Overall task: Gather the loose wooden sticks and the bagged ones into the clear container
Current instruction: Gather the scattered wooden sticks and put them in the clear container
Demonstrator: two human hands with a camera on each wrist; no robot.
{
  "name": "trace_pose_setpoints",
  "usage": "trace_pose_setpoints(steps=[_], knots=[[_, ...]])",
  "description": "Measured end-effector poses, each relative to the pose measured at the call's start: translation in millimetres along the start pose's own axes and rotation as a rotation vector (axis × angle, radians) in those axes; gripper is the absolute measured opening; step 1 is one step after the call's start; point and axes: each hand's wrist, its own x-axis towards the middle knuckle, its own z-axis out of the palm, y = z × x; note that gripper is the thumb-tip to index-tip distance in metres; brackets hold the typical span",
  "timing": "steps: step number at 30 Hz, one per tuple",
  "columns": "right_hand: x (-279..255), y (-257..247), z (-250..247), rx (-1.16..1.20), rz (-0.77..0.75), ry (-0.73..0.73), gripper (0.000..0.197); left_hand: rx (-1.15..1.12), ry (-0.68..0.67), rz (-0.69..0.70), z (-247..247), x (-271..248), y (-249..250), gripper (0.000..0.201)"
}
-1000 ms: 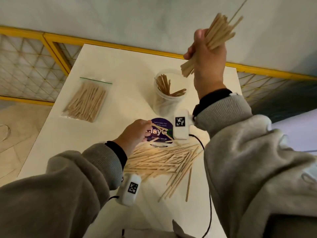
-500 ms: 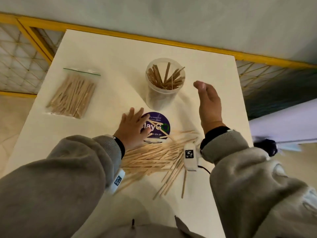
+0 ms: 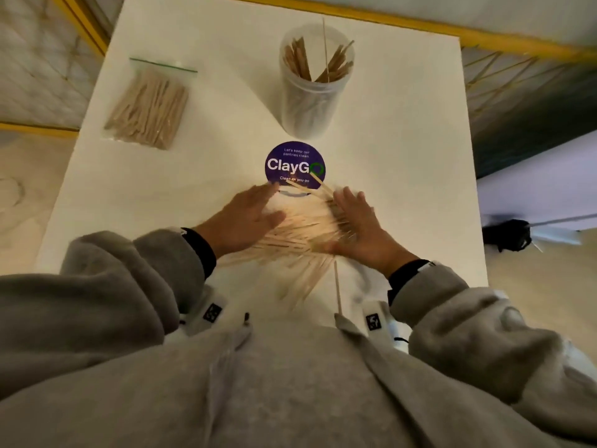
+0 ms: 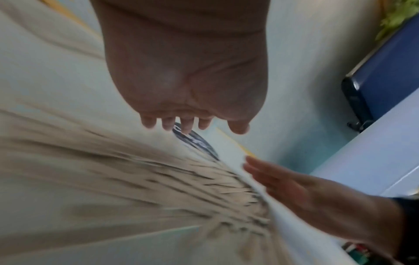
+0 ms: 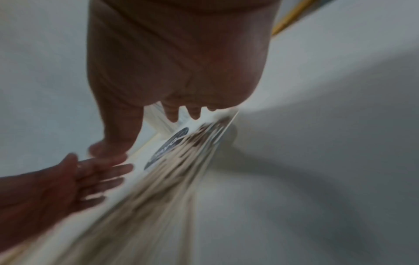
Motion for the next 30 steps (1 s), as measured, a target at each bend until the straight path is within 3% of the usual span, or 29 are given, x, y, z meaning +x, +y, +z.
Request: trace_pose_setpoints(steps=[2, 5, 9, 14, 17, 20, 23, 25, 30], knots=[[-17, 24, -4, -0.35, -0.1, -0.08, 0.126, 0.24, 0.044, -0.07, -6, -17, -33, 0.09], [-30, 43, 1, -0.636, -0.172, -0.167, 0.137, 0.305, 0.061, -0.1, 3, -45, -63, 0.106], [-10, 25, 17, -0.619, -0.233, -0.109, 0.135, 0.317, -0.067, -0.006, 30, -57, -54, 0.132], [29, -2, 26, -0.549, -0.16, -0.02, 0.131, 0.36, -0.042, 0.06, 57, -43, -31, 0.143], [39, -14, 21, -0.559, -0.159, 0.056, 0.123, 0.328, 0.104, 0.042, 57, -31, -23, 0.126], [45, -23, 12, -0.619, -0.183, 0.08, 0.093, 0.356, 0.279, 0.017, 43, -19, -12, 0.086], [53, -28, 7, -0.68, -0.248, 0.044, 0.049, 0.456, 0.276, -0.017, 28, -10, -6, 0.057], [56, -31, 3, -0.735, -0.282, -0.001, 0.03, 0.516, 0.233, -0.024, 22, -6, -5, 0.046], [58, -41, -7, -0.809, -0.277, -0.111, 0.031, 0.682, 0.167, 0.037, 6, -2, -3, 0.036]])
